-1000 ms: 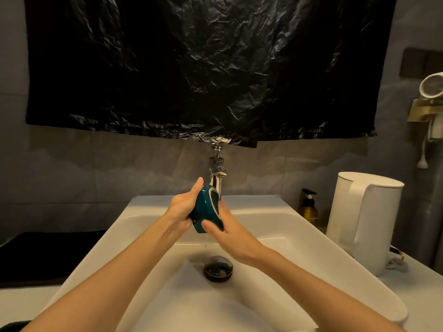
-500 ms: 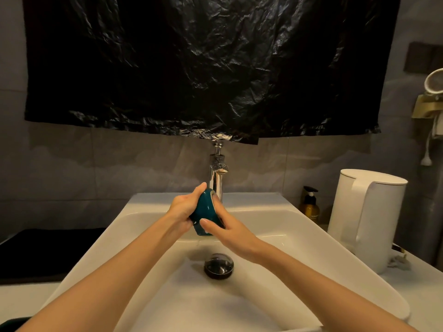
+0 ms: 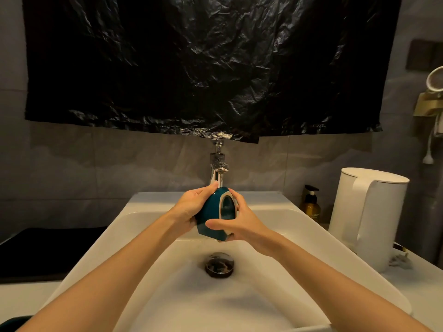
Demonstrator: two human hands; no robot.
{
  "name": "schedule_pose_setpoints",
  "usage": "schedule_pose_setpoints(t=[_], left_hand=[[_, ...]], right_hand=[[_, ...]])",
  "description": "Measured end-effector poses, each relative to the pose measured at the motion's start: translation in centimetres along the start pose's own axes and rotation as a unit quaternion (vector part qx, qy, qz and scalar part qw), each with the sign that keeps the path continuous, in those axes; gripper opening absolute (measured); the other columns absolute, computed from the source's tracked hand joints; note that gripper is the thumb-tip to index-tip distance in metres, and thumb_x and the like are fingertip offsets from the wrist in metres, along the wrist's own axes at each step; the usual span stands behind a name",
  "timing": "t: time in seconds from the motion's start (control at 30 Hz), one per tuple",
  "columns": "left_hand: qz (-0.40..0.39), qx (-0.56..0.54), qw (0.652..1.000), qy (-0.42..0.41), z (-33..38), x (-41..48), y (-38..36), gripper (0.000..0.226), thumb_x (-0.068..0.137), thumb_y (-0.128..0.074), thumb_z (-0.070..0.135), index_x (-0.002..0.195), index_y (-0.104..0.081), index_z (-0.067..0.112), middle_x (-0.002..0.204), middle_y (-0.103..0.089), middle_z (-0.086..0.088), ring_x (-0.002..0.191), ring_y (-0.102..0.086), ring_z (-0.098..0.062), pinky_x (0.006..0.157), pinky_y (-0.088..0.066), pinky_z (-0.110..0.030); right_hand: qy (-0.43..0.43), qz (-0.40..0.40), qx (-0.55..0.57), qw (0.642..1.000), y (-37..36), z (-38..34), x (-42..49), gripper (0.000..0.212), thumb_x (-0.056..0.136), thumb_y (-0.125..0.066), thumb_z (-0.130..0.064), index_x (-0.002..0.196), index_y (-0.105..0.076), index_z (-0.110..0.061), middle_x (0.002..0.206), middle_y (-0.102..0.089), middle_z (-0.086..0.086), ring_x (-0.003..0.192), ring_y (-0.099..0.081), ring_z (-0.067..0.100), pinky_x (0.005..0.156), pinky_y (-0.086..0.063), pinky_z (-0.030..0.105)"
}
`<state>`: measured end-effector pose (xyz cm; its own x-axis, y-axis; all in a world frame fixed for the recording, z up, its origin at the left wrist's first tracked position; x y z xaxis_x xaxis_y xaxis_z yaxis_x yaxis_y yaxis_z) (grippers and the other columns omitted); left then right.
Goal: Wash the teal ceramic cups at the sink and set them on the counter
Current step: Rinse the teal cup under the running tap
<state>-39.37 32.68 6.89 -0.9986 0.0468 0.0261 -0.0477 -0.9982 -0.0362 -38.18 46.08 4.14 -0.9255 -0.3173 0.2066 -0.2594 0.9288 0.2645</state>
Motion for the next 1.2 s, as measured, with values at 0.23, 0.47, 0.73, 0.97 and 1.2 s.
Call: schedule_pose_setpoints(t=[0.23, 0.47, 0.73, 0.97, 1.2], left_hand=[[-0.102, -0.015, 0.990, 0.101, -0.6, 0.1, 0.6, 0.042, 0.091, -0.051, 0.048, 0.119, -0.057, 0.018, 0.120, -0.063, -0.007, 0.113, -0.057, -0.025, 0.094, -0.050, -0.040], [-0.049, -0.120, 0.988, 0.087, -0.5, 0.2, 0.5, 0.034, 0.091, -0.059, 0.034, 0.117, -0.059, 0.012, 0.116, -0.063, -0.011, 0.109, -0.060, -0.028, 0.084, -0.054, -0.037], [0.032, -0.199, 0.975, 0.092, -0.1, 0.0, 1.5, 0.024, 0.094, -0.054, 0.029, 0.101, -0.061, 0.007, 0.095, -0.065, -0.014, 0.086, -0.062, -0.027, 0.077, -0.052, -0.039], [0.046, -0.214, 0.971, 0.094, 0.2, 0.2, 1.3, 0.027, 0.093, -0.054, 0.032, 0.104, -0.060, 0.008, 0.093, -0.065, -0.013, 0.084, -0.062, -0.027, 0.068, -0.052, -0.038], [0.044, -0.186, 0.975, 0.111, -0.2, 0.2, 1.3, 0.028, 0.091, -0.057, 0.031, 0.108, -0.060, 0.009, 0.096, -0.066, -0.013, 0.088, -0.062, -0.027, 0.073, -0.053, -0.038]], right_hand=[[0.051, 0.082, -0.126, 0.987, 0.6, 0.4, 0.0, 0.100, 0.058, -0.085, -0.030, 0.136, -0.023, -0.040, 0.135, -0.034, -0.004, 0.119, -0.042, 0.014, 0.090, -0.049, 0.022], [0.054, 0.050, -0.123, 0.990, 0.0, 0.0, 0.0, 0.114, 0.067, -0.081, -0.032, 0.150, -0.002, -0.038, 0.153, -0.018, -0.006, 0.133, -0.032, 0.015, 0.105, -0.042, 0.032], [0.128, -0.051, -0.182, 0.974, -2.8, -0.3, -1.0, 0.084, 0.085, -0.051, -0.048, 0.151, 0.001, -0.037, 0.157, -0.011, -0.017, 0.141, -0.022, 0.003, 0.115, -0.029, 0.030], [0.129, -0.022, -0.262, 0.956, -2.3, -0.5, -0.9, 0.068, 0.097, -0.031, -0.054, 0.151, 0.003, -0.033, 0.159, 0.002, -0.016, 0.144, 0.002, 0.000, 0.120, -0.010, 0.032], [0.127, -0.039, -0.232, 0.964, -2.2, -0.5, -0.8, 0.064, 0.099, -0.030, -0.049, 0.151, 0.004, -0.032, 0.156, -0.004, -0.017, 0.141, -0.006, -0.001, 0.115, -0.014, 0.023]])
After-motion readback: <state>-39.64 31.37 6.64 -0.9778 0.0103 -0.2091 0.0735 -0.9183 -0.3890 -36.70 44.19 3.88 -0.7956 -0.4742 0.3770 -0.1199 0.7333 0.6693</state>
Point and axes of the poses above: each hand's wrist, its own x-axis towards the middle knuckle, its own y-axis out of the back of the hand, z = x × y, the point moved 2 cm from there along x, towards the middle knuckle
